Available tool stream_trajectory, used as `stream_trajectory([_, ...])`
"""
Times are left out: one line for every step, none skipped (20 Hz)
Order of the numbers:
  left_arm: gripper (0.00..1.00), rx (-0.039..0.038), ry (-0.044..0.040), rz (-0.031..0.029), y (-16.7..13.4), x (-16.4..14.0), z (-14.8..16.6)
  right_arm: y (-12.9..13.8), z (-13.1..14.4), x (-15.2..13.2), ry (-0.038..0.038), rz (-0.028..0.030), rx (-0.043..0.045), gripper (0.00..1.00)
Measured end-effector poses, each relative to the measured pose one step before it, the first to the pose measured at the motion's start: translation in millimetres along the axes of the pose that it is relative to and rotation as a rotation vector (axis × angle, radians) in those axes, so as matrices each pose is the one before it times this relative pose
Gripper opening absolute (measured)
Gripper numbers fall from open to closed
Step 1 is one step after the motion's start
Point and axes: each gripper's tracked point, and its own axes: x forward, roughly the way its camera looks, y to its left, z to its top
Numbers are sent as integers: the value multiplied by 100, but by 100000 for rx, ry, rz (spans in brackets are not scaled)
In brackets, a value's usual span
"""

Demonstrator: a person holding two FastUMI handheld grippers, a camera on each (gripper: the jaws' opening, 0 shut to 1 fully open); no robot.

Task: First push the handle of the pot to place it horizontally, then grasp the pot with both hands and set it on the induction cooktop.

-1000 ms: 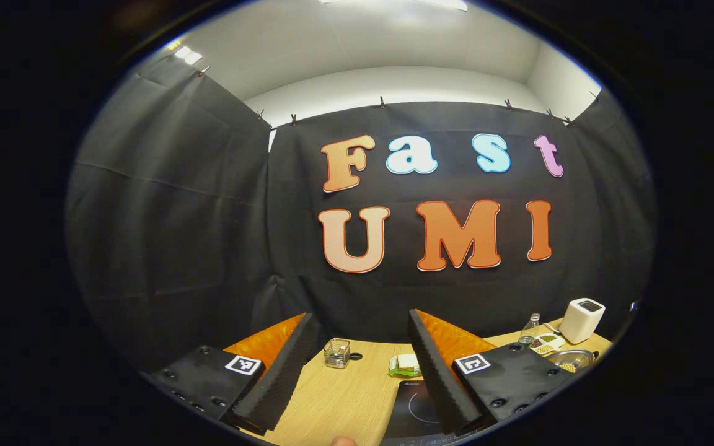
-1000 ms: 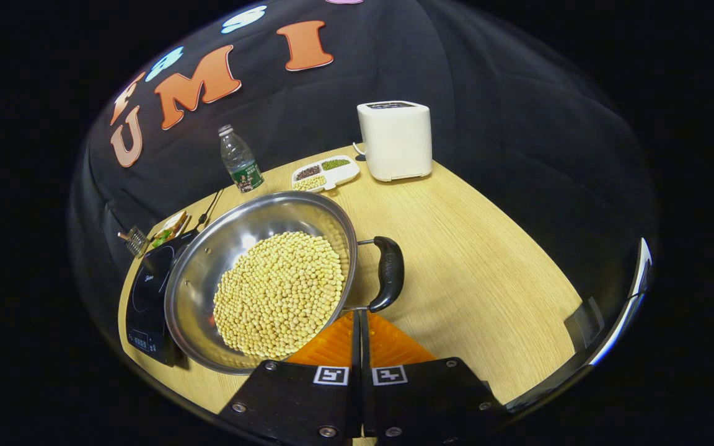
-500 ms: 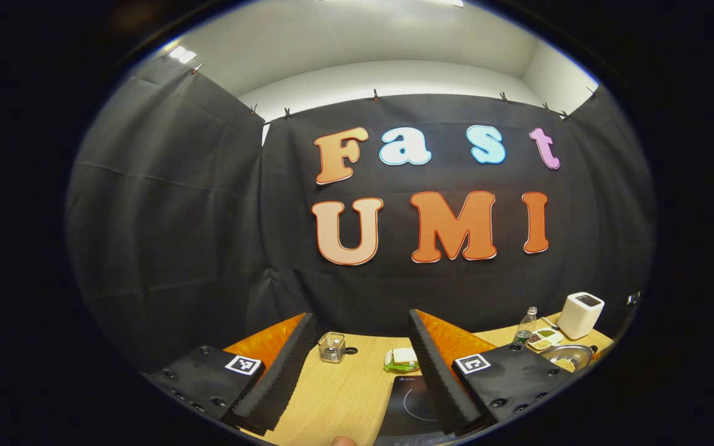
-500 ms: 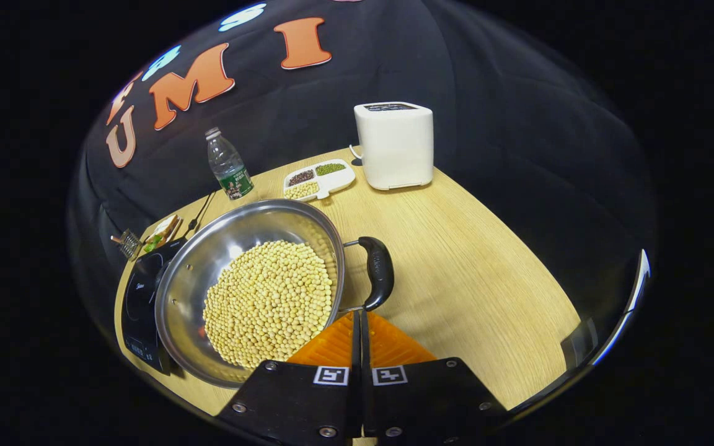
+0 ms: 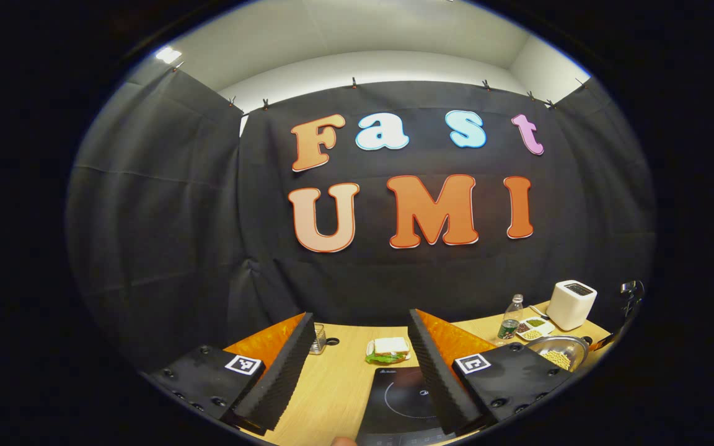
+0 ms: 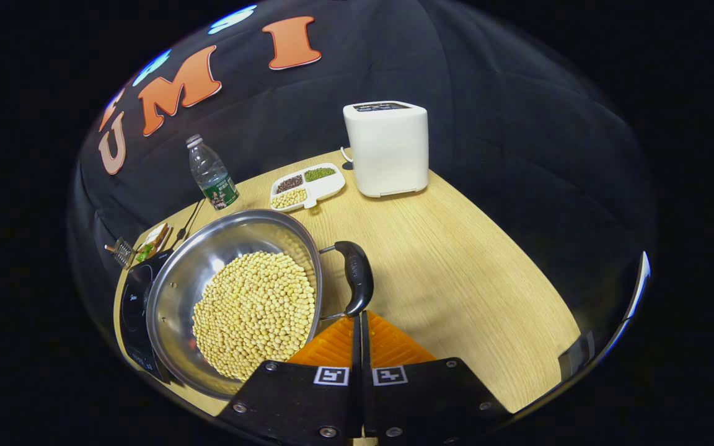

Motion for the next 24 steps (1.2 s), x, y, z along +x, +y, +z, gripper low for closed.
stream_trajectory([99,-8,522,-1089,-790,200,-294,-8,139,155,53,176,84,0])
stream_trajectory([99,-127,608,-1290,-900,147,-463,9,235,244,-517,306,187,0])
stream_trajectory([99,-128,994,-1589,-989,262,-487,10,133,225,-103,169,7,0])
stream_trajectory([99,-250,1178,-1847,-1072,190,-481,21,70,167,-198,-83,-37,0])
stream_trajectory([99,-485,1009,-1927,-1098,211,-407,94,154,219,-292,1,-485,0])
stream_trajectory([99,-429,563,-1846,-969,182,-295,69,20,130,-109,-25,-662,0])
stream_trajectory([99,-245,340,-1583,-1117,395,-438,107,37,-52,166,-33,-461,0])
stream_trajectory([98,-36,-42,-1310,-1007,234,-209,157,-22,-9,153,145,-264,0])
stream_trajectory([98,-613,-786,-711,-834,509,-161,96,30,-174,-108,541,-140,0])
stream_trajectory([98,-291,-288,-724,-859,418,-346,8,-41,-256,-77,538,-78,0])
stream_trajectory([98,186,331,-804,-863,500,-459,-38,-44,-420,-9,373,-140,0])
stream_trajectory([99,60,461,-1093,-995,376,-511,-148,33,-254,-425,-35,-333,0])
stream_trajectory([98,-298,504,-1453,-1052,306,-431,-319,342,-349,-1498,-756,-714,0])
stream_trajectory([99,-781,585,-1556,-1042,446,-543,-604,629,-437,-2258,-1380,-335,0])
stream_trajectory([99,-1220,518,-1516,-983,483,-567,-423,722,-455,-2449,-984,22,0])
stream_trajectory([99,-1083,565,-1565,-1035,412,-566,-214,860,-485,-3006,-381,358,0])
stream_trajectory([99,-746,603,-1223,-895,380,-659,-155,865,-450,-2976,-14,417,0])
stream_trajectory([99,-390,703,-935,-922,296,-717,-259,534,-382,-2180,172,241,0])
stream_trajectory([99,-251,797,-770,-817,422,-761,47,429,-318,-1566,971,163,0])
stream_trajectory([99,-274,1288,-973,-922,531,-971,61,328,-176,-987,865,-327,1])
stream_trajectory([99,-544,1732,-1248,-887,496,-970,136,62,-2,-228,753,-848,2])
stream_trajectory([99,-638,1851,-1330,-773,645,-878,215,47,25,-226,779,-627,3])
stream_trajectory([99,-453,1874,-1373,-735,551,-933,311,55,109,96,1045,-544,2])
stream_trajectory([98,-284,1774,-936,-748,432,-957,409,-131,223,295,1467,-195,4])
